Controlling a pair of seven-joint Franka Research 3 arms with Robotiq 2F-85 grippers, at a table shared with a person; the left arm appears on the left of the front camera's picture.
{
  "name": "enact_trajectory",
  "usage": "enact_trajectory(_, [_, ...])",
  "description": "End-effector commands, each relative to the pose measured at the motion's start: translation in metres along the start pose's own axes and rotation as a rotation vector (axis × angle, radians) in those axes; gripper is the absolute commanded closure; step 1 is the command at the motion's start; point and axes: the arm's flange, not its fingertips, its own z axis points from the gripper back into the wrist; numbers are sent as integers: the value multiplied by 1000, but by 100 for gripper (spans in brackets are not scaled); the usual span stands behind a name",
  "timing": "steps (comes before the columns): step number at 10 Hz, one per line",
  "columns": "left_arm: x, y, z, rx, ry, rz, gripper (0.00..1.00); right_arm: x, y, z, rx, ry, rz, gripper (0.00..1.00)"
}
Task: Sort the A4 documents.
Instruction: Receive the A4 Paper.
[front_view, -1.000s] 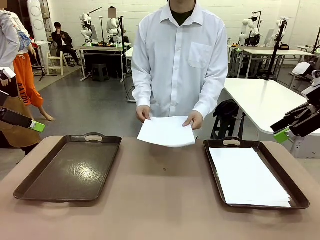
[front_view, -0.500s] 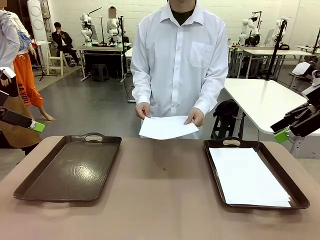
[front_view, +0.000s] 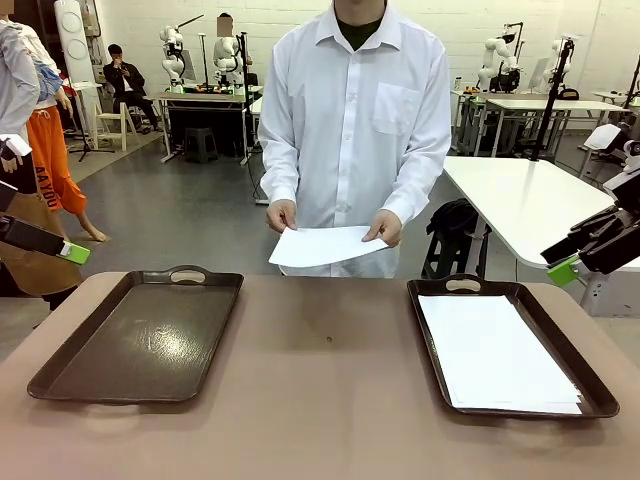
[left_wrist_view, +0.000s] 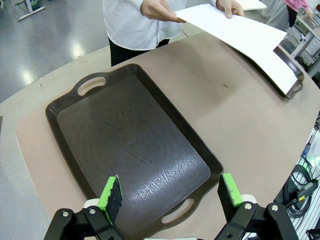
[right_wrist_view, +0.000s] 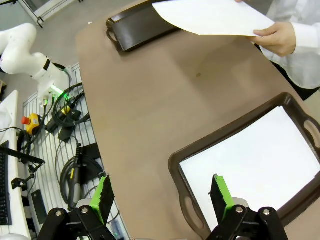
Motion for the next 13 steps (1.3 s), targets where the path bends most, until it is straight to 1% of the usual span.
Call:
enact_trajectory(1, [-2,2,-2,-19,-13,-12,0,0,0,0,5,-5,3,0])
enact_trajectory(13, [-2,2,-2,-19,-13,-12,0,0,0,0,5,-5,3,0])
